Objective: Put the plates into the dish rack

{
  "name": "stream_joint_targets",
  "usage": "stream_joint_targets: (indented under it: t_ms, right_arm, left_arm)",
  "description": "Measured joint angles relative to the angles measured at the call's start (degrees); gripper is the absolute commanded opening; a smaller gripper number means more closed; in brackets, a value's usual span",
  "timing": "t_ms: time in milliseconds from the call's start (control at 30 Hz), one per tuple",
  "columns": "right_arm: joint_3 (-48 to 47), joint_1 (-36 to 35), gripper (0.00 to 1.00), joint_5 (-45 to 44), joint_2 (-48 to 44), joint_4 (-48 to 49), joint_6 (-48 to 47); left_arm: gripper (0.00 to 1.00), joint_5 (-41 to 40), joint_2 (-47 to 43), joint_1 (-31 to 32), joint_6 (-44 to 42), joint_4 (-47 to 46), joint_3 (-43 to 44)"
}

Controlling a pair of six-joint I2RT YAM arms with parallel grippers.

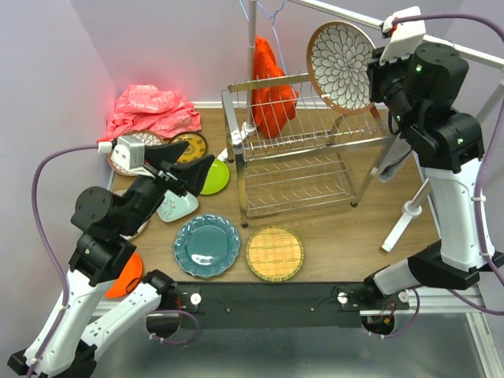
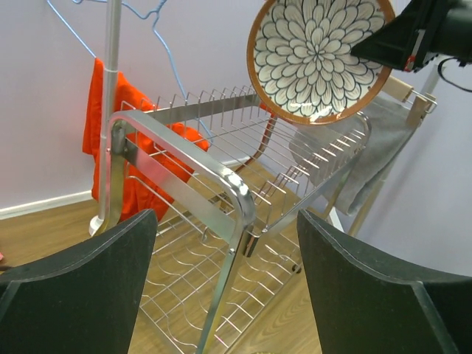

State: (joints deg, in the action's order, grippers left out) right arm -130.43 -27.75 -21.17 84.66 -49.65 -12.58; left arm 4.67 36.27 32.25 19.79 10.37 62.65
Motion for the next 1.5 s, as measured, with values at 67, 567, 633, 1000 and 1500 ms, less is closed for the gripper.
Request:
stream_joint_targets:
  t_ms: [67, 567, 633, 1000, 1500]
  right_arm:
    - [2.3, 0.9, 0.0, -1.6, -0.2, 0.7, -0.2]
    - [9.1, 4.3, 0.0, -7.4, -2.7, 5.4, -3.5]
    - [9.5, 4.7, 0.01, -8.0, -3.1, 6.4, -4.0]
    - [10.6, 5.6, 0.01, -9.5, -3.7, 9.0, -5.6]
    - [16.0, 6.3, 0.01, -11.4, -5.8, 11.1, -5.7]
  left_arm:
    - [0.86, -0.6, -0.6, 0.0, 0.1, -0.6, -0.8]
    - [0.88, -2.6, -2.4, 0.0, 0.4, -2.0, -5.2]
    - [0.88, -2.7, -2.8, 0.0, 0.4, -2.0, -5.6]
    - [0.88, -4.2, -4.3, 0.0, 0.9, -1.9, -6.7]
    - [0.88, -5.6, -4.9, 0.0, 1.9, -1.0, -7.3]
